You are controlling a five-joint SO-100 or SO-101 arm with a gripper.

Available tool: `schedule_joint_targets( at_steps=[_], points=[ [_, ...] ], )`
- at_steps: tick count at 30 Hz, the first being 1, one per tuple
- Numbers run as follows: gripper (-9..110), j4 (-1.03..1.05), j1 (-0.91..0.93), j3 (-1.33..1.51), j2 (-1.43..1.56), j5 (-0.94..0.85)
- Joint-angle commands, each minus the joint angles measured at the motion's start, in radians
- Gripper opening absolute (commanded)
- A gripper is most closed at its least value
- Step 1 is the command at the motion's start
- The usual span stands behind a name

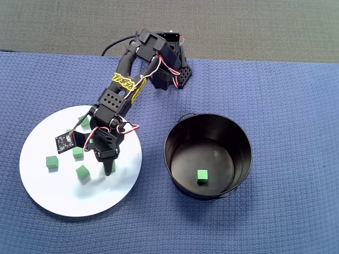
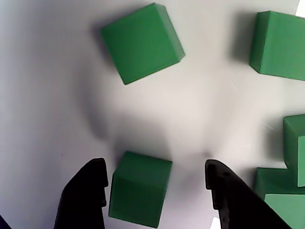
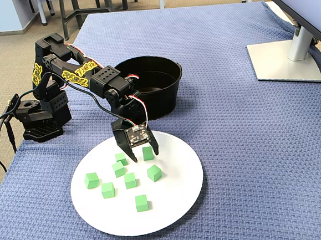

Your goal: Pick up the green cubes from the white plate and place them in the black recipient

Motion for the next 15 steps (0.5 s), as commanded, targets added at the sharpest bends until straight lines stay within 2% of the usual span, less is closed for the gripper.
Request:
schedule_joint_targets(
  at_steps=[1,7,15],
  points=[
    [16,-0.028,-0.014,0.0,0.023,0.018],
    [14,-0.029,-0.028,0.02,0.04,0.032],
    [4,-0.041,-0.026,0.02,0.043,0.046]
  ],
)
